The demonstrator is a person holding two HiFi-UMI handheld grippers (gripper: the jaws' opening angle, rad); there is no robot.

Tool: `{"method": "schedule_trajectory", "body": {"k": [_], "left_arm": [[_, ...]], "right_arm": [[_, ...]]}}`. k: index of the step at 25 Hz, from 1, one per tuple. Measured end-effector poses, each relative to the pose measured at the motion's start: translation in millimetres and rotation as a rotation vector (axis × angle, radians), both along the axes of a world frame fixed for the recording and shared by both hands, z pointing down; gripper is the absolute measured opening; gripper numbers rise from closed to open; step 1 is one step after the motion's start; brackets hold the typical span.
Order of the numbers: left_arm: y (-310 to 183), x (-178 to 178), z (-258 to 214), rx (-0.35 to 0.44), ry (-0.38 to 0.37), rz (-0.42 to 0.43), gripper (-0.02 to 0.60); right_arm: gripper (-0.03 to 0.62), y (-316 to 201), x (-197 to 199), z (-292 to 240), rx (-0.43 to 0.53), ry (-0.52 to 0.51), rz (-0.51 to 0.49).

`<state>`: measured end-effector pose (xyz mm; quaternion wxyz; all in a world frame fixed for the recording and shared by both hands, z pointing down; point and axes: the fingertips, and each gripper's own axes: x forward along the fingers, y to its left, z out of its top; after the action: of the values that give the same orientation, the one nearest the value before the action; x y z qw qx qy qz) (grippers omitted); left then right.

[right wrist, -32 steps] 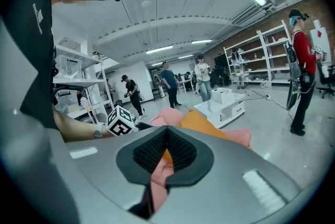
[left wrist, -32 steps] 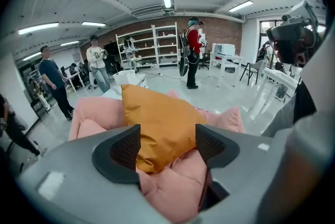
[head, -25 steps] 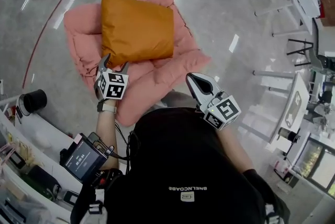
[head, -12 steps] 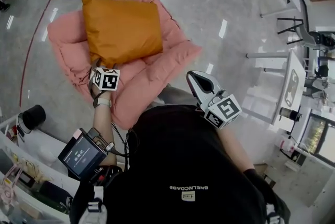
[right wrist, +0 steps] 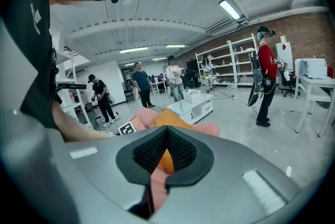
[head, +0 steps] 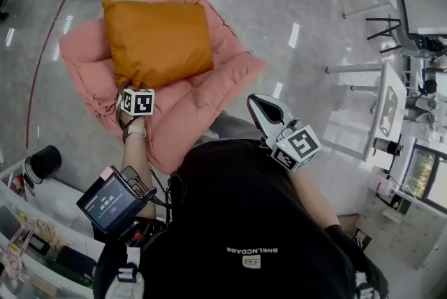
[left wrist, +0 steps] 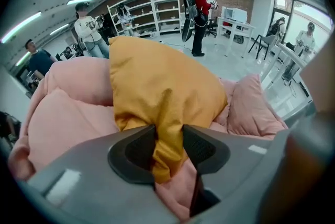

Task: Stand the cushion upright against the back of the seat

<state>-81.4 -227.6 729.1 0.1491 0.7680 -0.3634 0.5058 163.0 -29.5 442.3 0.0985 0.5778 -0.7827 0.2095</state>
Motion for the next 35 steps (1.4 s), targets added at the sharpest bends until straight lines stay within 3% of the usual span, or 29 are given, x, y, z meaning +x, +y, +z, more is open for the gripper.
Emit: {"method": "schedule_trajectory", "body": {"k": [11,17,22,26,35], "left_arm": [[3.1,9.7,-12.1,-0.008,0.059,0.02,0.044],[8.1,23.7,-26.3,-0.057,0.139,0.014,0.034],[17.5,45.2,-48.1,-0.042,0.161,0.052,0.034],[62.4,73.1,-68.9,-0.073,0.244,0.031,0.032],[120.9,97.6,-105.2,-0.036,0.245,0.052,0.031]], "right_arm": [[0.003,-4.5,0.7,9.0,-0.009,-0.028,-0.004],[0.003,-13.0,4.5,14.6,-0.006,-0.054,-0.017],[0.003,-25.9,5.9,16.8,-0.003,-0.078,-0.04],[0.003,-9.6,12.5,13.2,0.005,-0.093,-0.087],[0.003,-26.3,-0.6,21.7,-0.016,-0.134,-0.228]]}}
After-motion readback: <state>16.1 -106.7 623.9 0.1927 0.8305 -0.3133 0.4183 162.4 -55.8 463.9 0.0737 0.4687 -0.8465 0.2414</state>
